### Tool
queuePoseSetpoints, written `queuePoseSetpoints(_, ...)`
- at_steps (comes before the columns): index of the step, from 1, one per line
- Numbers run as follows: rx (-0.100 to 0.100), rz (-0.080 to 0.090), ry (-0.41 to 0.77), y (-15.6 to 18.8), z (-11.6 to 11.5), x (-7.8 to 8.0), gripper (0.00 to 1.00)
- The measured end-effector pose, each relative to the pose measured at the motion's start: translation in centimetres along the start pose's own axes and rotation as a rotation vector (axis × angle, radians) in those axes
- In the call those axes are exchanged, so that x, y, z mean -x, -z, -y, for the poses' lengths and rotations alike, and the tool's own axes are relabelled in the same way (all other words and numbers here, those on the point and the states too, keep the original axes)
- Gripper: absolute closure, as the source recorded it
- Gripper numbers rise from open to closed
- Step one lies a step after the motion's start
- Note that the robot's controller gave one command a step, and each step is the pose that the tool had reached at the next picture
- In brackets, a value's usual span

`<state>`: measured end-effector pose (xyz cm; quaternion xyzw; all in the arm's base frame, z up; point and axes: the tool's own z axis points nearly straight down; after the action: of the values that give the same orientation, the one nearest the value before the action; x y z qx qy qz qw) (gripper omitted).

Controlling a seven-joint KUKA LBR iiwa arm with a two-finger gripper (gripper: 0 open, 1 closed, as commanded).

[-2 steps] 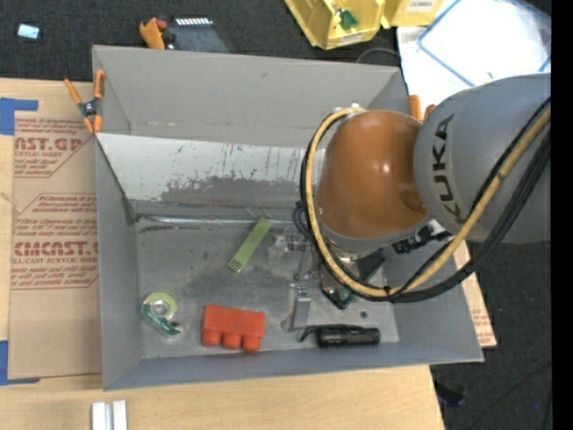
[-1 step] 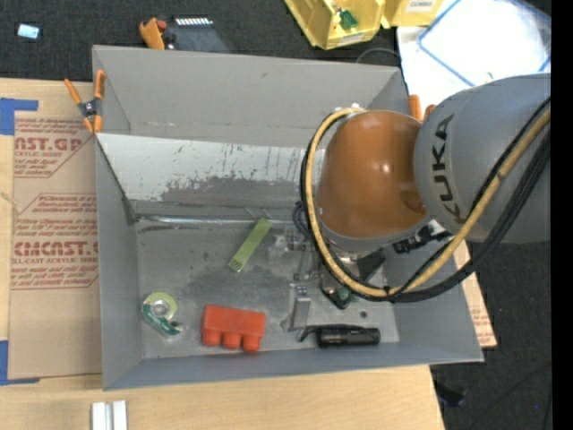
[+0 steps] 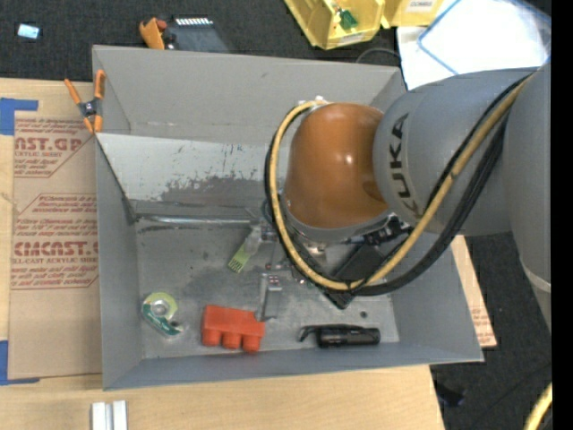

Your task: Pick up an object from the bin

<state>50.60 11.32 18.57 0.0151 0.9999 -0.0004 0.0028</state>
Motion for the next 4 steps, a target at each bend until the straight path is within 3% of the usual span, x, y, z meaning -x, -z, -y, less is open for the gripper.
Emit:
queuePoseSetpoints(1, 0.0, 0.0, 0.028, 1.9, 1.1, 0.0, 1.0)
queuePoseSetpoints(2, -0.001, 0.0, 0.03, 2.4, 1.9, -0.1, 0.0)
queuePoseSetpoints(3, -0.001, 0.0, 0.03, 2.4, 1.9, -0.1, 0.0)
queuePoseSetpoints(4, 0.0, 0.001, -0.026, 4.6, -1.6, -2.2, 0.0)
